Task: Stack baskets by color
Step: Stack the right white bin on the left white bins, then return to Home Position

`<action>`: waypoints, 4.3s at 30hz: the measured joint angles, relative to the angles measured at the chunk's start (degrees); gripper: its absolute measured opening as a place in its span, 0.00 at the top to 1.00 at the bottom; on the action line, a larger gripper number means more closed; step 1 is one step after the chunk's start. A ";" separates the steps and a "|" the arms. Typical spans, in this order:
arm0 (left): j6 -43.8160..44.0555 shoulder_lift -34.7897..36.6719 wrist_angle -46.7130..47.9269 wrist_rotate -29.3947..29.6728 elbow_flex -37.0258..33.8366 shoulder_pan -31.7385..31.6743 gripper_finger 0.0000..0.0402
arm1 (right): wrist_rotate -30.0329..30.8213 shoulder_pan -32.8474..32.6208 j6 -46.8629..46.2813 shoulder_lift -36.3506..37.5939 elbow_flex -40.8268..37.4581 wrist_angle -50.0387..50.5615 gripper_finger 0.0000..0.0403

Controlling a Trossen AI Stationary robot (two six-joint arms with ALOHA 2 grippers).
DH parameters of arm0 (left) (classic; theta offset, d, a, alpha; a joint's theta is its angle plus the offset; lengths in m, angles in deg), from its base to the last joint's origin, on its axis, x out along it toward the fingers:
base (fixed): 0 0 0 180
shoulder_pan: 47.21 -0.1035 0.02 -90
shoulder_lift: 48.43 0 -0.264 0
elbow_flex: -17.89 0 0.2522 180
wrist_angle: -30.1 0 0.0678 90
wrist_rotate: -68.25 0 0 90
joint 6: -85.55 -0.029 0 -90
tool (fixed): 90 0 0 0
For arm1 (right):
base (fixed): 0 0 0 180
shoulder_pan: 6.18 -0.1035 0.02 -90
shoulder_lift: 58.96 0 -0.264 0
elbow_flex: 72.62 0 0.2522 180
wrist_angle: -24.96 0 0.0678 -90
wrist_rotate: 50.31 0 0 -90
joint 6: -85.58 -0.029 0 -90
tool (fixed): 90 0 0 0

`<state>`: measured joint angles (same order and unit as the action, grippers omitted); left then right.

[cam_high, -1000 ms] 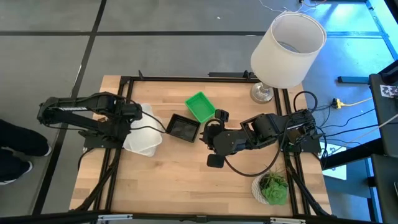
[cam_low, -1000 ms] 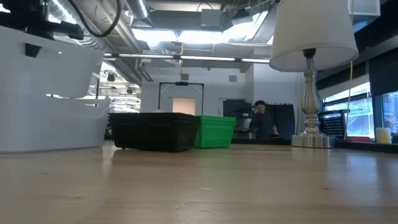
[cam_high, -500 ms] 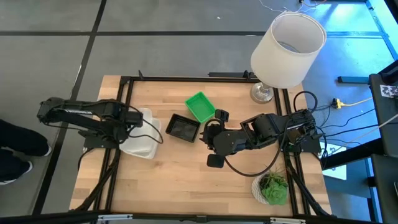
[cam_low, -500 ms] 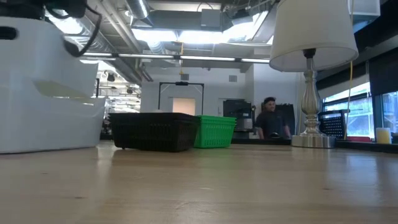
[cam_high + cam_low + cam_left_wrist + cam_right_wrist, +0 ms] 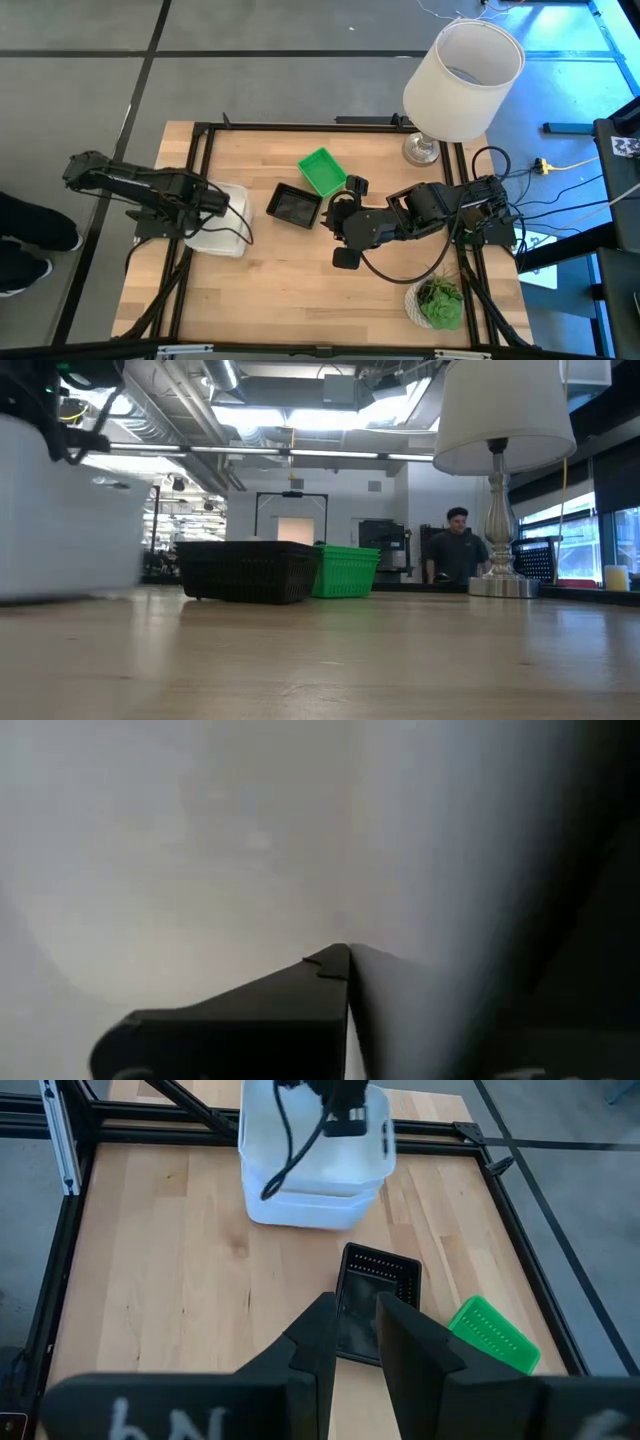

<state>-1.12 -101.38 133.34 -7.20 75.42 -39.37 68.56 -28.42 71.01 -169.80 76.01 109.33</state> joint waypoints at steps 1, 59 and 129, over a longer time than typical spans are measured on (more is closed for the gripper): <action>-0.39 -0.07 -0.44 -0.35 0.04 0.48 1.00 | 0.02 0.00 0.02 0.00 0.00 0.00 0.82; 52.24 0.13 -10.32 -9.57 3.87 2.54 0.86 | 0.04 0.00 0.06 0.00 0.00 0.00 0.82; 96.46 36.55 -34.69 -3.63 15.27 5.30 1.00 | -1.87 -10.72 -1.42 47.59 -54.60 -30.36 1.00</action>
<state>95.34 -64.83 98.65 -10.83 90.70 -34.06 66.69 -39.14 69.60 -122.22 21.42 78.98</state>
